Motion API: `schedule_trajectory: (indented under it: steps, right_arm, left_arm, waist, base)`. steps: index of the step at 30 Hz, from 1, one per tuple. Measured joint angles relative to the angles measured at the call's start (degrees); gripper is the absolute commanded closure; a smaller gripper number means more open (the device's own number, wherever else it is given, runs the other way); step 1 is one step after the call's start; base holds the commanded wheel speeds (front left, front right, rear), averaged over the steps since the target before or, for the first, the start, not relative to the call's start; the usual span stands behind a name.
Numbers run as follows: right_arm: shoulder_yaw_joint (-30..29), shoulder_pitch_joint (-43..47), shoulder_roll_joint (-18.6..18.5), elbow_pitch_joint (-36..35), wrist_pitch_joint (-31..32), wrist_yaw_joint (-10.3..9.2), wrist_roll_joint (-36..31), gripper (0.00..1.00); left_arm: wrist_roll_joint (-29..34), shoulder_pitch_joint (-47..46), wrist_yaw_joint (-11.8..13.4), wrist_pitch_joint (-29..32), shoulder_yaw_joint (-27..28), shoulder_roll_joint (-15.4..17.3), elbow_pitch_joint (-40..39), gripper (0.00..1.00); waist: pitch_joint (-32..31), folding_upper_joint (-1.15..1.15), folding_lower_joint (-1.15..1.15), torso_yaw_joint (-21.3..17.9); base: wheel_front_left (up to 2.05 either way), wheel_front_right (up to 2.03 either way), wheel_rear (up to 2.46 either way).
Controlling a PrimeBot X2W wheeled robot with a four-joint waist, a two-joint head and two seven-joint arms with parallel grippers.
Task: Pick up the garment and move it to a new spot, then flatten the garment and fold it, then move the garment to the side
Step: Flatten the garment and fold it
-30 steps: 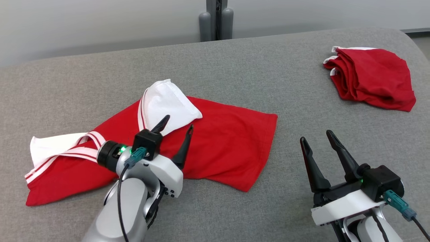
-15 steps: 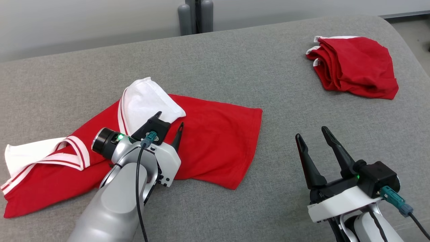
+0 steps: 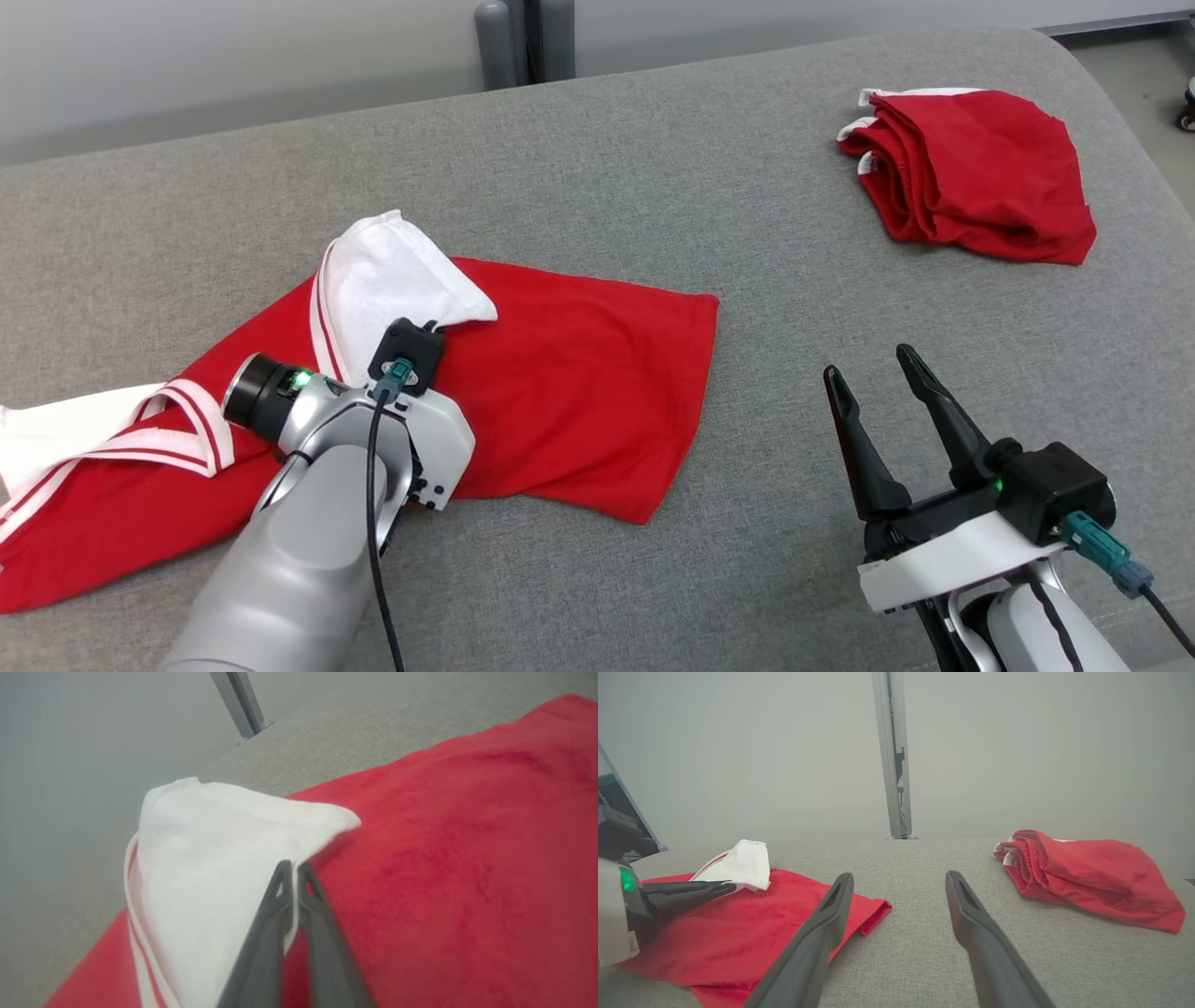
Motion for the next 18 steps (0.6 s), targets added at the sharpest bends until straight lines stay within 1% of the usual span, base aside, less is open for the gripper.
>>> schedule_trajectory:
  steps: [5,6,7,10,15,18]
  right_arm:
    - [-0.5,0.0,-0.1,-0.1,0.0,0.01,0.0,0.00]
    - [-0.9,0.0,-0.1,-0.2,0.0,0.01,-0.1,0.00]
    - [-0.9,0.0,-0.1,-0.2,0.0,0.01,-0.1,0.00]
    - [-1.6,0.2,-0.2,-0.2,0.0,0.01,-0.2,0.00]
    - [-2.1,1.4,-0.2,-0.2,0.0,0.00,-0.3,0.00]
    - [-2.0,1.8,-0.2,-0.1,0.0,0.01,-0.3,0.00]
  left_arm:
    - [-1.9,-0.4,0.8,-1.5,1.8,0.0,-1.9,1.00]
    - [-3.0,0.1,1.4,-1.7,3.3,0.3,-6.1,1.00]
    - [-3.0,0.1,1.4,-1.7,3.3,0.3,-6.1,1.00]
    - [-3.4,3.6,2.8,-1.8,5.4,1.8,-17.6,1.00]
    - [-2.3,13.3,4.5,-1.8,8.4,5.5,-38.0,1.00]
    - [-1.4,18.5,5.8,-1.8,10.1,7.4,-48.5,1.00]
  waist:
    - [0.2,0.00,0.00,0.6]
    - [0.2,0.00,0.00,1.2]
    - [0.2,0.00,0.00,1.2]
    - [0.1,0.00,0.00,2.4]
    - [-0.7,0.00,0.00,5.1]
    - [-1.5,0.00,0.00,6.8]
  base:
    - [0.00,0.00,0.00]
    - [0.00,0.00,0.00]
    - [0.00,0.00,0.00]
    - [0.00,0.00,0.00]
    - [0.00,0.00,0.00]
    - [0.00,0.00,0.00]
